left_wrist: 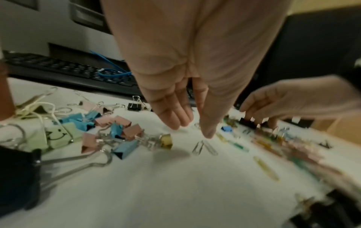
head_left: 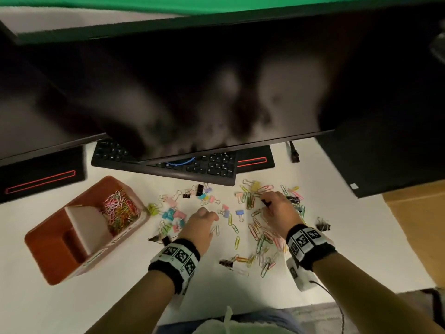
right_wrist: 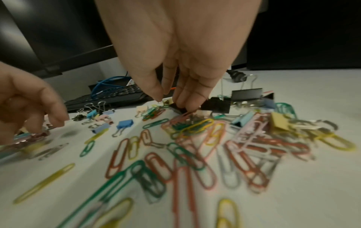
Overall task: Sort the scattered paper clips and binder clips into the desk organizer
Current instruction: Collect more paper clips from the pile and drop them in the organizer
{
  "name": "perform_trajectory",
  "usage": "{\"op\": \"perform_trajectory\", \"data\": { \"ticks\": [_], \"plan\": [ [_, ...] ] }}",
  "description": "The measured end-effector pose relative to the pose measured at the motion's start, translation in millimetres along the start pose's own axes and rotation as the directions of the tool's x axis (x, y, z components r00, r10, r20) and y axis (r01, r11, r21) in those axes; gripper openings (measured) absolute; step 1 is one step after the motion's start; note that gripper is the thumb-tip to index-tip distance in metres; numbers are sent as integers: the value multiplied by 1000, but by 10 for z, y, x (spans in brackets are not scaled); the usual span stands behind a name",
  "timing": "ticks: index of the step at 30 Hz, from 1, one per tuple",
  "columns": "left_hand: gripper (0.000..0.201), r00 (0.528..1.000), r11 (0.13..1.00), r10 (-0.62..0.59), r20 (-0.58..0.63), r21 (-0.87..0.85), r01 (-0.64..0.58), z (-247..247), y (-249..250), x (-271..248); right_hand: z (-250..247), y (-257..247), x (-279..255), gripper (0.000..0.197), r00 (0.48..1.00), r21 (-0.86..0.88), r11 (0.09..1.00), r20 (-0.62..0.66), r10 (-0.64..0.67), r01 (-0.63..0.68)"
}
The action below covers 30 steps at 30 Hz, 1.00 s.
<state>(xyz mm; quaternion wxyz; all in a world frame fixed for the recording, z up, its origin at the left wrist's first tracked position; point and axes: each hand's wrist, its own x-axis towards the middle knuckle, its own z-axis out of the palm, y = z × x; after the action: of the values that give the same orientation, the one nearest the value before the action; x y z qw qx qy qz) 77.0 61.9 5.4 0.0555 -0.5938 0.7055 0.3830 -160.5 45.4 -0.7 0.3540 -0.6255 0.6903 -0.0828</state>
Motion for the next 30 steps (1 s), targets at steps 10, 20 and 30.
{"op": "perform_trajectory", "data": {
  "ticks": [10,20,30],
  "plan": [
    [34,994,993,-101,-39,55,103,130,-4,164,-51,31,157,46,991,-79,990,74,-107,113],
    [14,980,985,-172,-101,8,173,169,55,203,144,-51,234,26,953,-110,964,213,-214,241],
    [15,977,984,-175,-126,-46,170,249,79,182,130,7,228,56,901,-239,904,345,-263,355]
  ]
}}
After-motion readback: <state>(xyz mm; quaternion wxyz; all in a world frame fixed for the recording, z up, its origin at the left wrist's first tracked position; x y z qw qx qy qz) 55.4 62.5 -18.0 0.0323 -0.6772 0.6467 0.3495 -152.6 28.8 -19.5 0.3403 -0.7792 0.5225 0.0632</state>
